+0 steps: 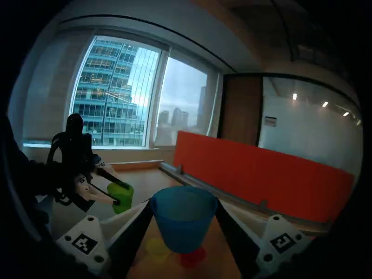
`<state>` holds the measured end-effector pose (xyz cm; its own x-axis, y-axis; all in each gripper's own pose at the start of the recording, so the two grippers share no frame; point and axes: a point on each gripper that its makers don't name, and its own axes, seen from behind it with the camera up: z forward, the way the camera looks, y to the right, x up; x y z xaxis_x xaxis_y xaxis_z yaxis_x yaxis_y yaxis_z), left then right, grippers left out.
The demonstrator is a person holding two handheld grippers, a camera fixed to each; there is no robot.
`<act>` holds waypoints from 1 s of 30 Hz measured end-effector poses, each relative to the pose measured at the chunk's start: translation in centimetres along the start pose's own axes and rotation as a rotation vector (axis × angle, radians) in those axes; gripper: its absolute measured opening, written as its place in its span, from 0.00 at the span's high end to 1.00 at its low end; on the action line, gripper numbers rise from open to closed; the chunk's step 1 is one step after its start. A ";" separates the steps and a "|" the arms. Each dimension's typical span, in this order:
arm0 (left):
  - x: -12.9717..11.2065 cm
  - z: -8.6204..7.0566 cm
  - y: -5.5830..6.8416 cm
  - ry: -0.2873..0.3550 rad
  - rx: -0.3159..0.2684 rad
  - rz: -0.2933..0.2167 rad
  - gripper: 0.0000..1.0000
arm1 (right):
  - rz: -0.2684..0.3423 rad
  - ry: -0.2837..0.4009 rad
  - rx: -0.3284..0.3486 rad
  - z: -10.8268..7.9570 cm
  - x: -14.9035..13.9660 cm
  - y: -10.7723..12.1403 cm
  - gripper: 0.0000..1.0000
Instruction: Pour water
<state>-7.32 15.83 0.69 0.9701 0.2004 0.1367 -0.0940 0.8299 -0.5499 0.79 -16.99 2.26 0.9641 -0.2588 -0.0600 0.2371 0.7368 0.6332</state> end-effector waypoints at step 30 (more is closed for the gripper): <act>-6.9 1.6 0.3 -0.219 -0.048 0.033 0.11 | 0.057 -0.222 0.102 0.9 -11.0 -0.7 0.05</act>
<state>-14.39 15.55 0.87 0.8943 0.3400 0.2909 -0.1093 0.7964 -0.5948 -10.10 -15.25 3.19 0.9230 -0.3579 0.1416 0.1593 0.6902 0.7059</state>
